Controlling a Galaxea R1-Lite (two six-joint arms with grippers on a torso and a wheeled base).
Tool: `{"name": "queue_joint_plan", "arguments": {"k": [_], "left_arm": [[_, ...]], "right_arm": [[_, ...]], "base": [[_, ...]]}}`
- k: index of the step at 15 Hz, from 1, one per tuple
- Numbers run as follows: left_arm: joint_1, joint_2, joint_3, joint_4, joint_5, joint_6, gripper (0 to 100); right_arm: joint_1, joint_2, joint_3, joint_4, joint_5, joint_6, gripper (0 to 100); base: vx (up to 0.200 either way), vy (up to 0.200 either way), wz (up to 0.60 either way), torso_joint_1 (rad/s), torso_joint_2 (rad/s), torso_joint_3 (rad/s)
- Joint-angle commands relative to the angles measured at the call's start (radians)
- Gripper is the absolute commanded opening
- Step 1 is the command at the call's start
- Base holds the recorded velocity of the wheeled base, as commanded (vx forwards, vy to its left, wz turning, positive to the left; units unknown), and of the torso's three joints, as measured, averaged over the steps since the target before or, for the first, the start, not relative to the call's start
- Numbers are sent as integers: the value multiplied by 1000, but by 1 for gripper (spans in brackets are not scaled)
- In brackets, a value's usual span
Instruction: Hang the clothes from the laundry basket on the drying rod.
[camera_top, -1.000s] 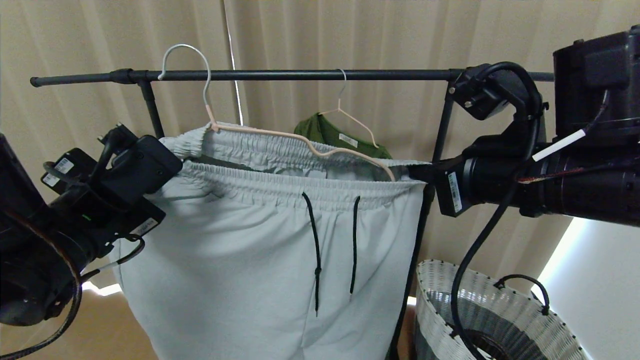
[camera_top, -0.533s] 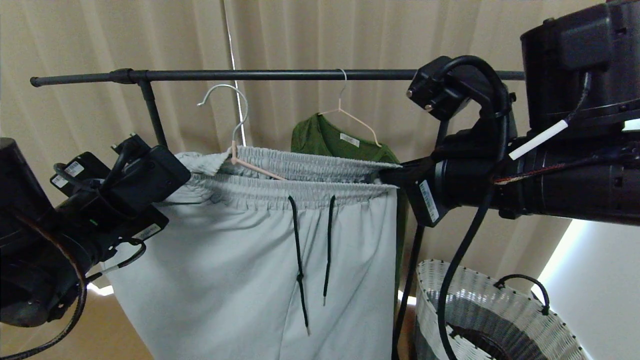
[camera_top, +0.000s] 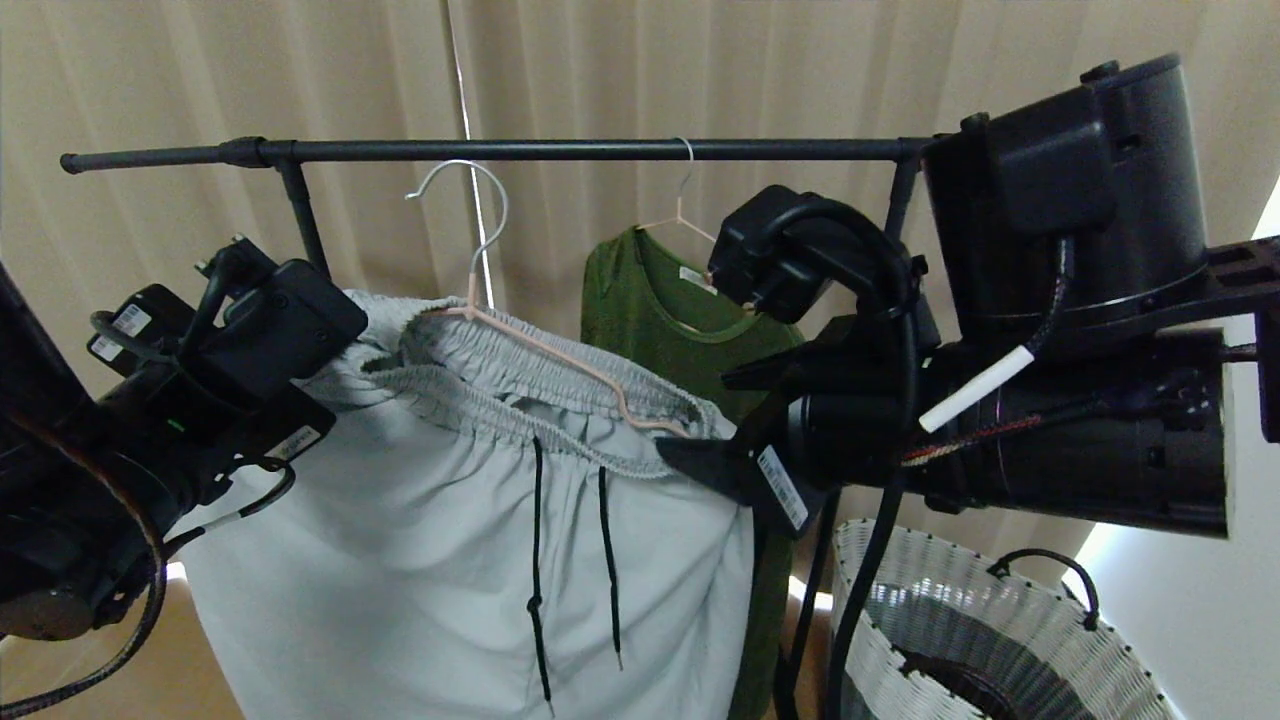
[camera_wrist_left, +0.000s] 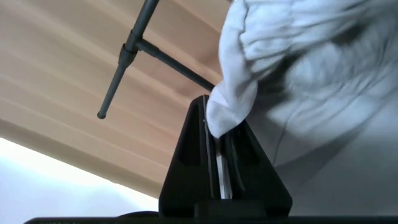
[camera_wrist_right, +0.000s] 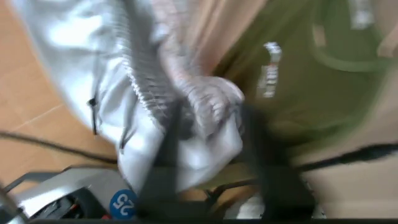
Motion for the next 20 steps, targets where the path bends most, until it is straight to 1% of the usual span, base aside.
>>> {"name": "queue_joint_plan", "arguments": {"k": [1,3,4,5,7,8,9,13,16,17,20], "left_arm": [[-4,-1,-3,-2,-1,-1,0],[-9,-1,-6,-2,-1,-12,0],[-24,-1,-9,-2,0,-15,0],[-30,-2,-8,-2,0,-15,0],[-50,-10,-8,-2,2,-13,0],[-58,-12,-6,-2,0,-13,0],[-64,-16,-6,-2,0,-13,0],[-75,-32,0,-2,-3,-13,0],[-78,-33,-3,-2,-3,-13,0],[-78,-33,-3,-2,-3,-15,0],[-78,-33,-6,-2,-1,-15,0]], "right_arm": [[37,5,14,-16,0,0,100],[43,5,11,-36,-3,-9,100],[41,14,11,-56,-5,-32,100],[40,32,10,-87,-14,-62,100],[32,77,3,-176,-60,-126,100],[15,104,-7,-225,-74,-178,100],[1,129,-26,-254,-74,-212,100],[-3,181,-87,-265,-82,-223,100],[-3,193,-96,-265,-80,-223,100],[-3,192,-96,-265,-82,-223,0],[-3,189,-93,-265,-80,-221,0]], "base": [[0,0,0,0,0,0],[0,0,0,0,0,0],[0,0,0,0,0,0],[0,0,0,0,0,0],[0,0,0,0,0,0],[0,0,0,0,0,0],[0,0,0,0,0,0],[0,0,0,0,0,0],[0,0,0,0,0,0],[0,0,0,0,0,0],[0,0,0,0,0,0]]}}
